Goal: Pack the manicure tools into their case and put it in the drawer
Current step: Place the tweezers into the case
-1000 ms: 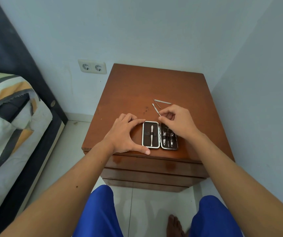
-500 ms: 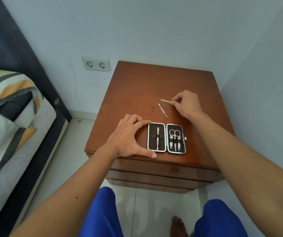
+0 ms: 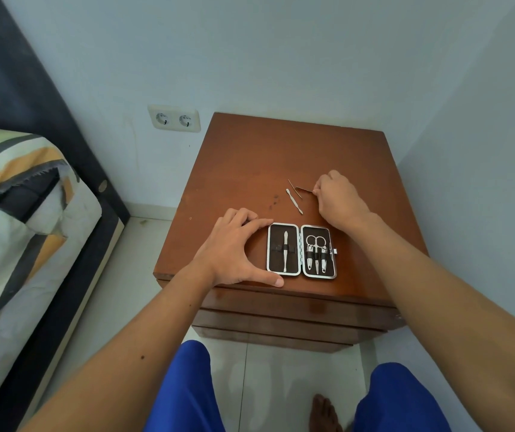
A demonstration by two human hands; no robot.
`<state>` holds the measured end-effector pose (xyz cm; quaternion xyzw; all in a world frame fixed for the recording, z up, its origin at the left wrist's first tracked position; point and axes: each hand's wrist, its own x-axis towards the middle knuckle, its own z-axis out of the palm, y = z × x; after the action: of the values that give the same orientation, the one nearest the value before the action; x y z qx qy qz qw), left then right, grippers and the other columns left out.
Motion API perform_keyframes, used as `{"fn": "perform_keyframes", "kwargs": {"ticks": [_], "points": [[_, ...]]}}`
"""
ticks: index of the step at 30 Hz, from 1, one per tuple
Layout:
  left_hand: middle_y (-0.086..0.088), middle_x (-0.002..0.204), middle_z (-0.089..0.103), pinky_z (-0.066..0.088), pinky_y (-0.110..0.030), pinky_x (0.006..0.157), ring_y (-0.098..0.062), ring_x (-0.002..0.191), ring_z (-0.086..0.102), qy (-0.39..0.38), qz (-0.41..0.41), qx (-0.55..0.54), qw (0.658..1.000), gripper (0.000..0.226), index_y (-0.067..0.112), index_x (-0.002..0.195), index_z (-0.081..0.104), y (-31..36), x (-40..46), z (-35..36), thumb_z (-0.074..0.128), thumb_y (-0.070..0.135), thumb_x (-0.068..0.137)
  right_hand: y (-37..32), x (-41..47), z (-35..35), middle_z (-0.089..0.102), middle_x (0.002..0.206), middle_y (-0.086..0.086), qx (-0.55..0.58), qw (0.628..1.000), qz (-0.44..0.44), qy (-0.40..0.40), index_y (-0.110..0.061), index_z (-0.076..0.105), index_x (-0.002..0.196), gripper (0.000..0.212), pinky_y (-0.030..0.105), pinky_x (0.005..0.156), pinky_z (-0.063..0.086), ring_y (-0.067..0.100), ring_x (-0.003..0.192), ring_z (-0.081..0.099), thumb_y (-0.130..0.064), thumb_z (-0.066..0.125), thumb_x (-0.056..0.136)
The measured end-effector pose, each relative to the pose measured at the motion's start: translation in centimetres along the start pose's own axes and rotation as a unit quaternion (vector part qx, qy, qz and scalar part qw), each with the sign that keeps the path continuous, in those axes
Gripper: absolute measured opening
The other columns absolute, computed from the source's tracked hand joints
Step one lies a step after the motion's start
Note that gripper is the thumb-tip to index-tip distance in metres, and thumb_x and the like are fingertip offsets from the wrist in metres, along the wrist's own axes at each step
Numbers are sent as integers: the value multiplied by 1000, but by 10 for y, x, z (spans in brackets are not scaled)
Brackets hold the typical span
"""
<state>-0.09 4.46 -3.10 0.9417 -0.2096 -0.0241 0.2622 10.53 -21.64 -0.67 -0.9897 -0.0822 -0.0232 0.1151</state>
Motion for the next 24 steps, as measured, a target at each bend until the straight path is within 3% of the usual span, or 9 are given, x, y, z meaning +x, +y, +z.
{"fn": "perform_keyframes", "kwargs": {"ticks": [4, 7, 9, 12, 15, 17, 21, 24], "points": [[18, 129, 39, 33, -30, 110, -7, 121, 32, -1, -3, -2, 1000, 126, 37, 155, 45, 0, 0, 0, 67, 101, 49, 2, -7, -1, 64, 115, 14, 53, 999, 0, 13, -11, 65, 110, 17, 40, 92, 45, 35, 107, 60, -12, 49, 104], [18, 131, 40, 34, -31, 111, -7, 122, 32, -4, -7, -5, 1000, 125, 38, 155, 45, 0, 0, 0, 67, 102, 49, 2, -15, -4, 72, 92, 0, 181, 983, 22, 36, -20, 64, 99, 11, 35, 84, 50, 20, 85, 65, -15, 55, 102], [19, 131, 40, 34, -32, 111, -6, 123, 32, -5, -8, -4, 1000, 126, 38, 155, 44, 0, 0, -1, 65, 103, 49, 2, -20, -6, 73, 84, -7, 251, 967, 33, 38, -24, 65, 102, 12, 32, 83, 52, 12, 78, 65, -13, 61, 100], [19, 132, 39, 35, -33, 111, -6, 123, 32, -7, -10, -2, 1000, 125, 39, 155, 44, 0, 0, 0, 65, 103, 49, 2, -27, -6, 75, 82, -7, 350, 936, 34, 10, -25, 64, 125, 29, 33, 85, 56, 18, 81, 69, -13, 66, 99], [19, 133, 40, 36, -34, 112, -7, 124, 33, -8, -14, 0, 1000, 126, 40, 155, 44, 0, 1, 1, 63, 104, 48, 1, -36, -8, 74, 90, -2, 429, 903, 19, -24, -19, 55, 146, 52, 27, 77, 55, 11, 76, 66, -5, 69, 97], [18, 134, 40, 36, -34, 112, -7, 123, 32, -8, -13, 1, 1000, 125, 40, 155, 44, -1, 1, 1, 64, 104, 49, -2, -43, -9, 67, 95, 5, 455, 890, 11, -35, -19, 53, 150, 60, 28, 76, 56, 19, 77, 64, -2, 71, 95], [17, 133, 40, 34, -32, 111, -7, 123, 32, -4, -7, 8, 1000, 124, 39, 155, 44, 0, 1, 1, 67, 102, 50, -6, -54, -13, 64, 84, 5, 491, 869, -6, -54, -31, 50, 151, 72, 34, 75, 61, 25, 74, 67, 3, 74, 92], [17, 134, 40, 34, -33, 111, -7, 122, 32, -4, -9, 11, 1000, 124, 39, 155, 44, 0, 1, 2, 66, 102, 51, -7, -59, -14, 66, 80, 5, 500, 864, -11, -57, -31, 54, 145, 67, 37, 75, 60, 29, 73, 69, 3, 74, 91]]}}
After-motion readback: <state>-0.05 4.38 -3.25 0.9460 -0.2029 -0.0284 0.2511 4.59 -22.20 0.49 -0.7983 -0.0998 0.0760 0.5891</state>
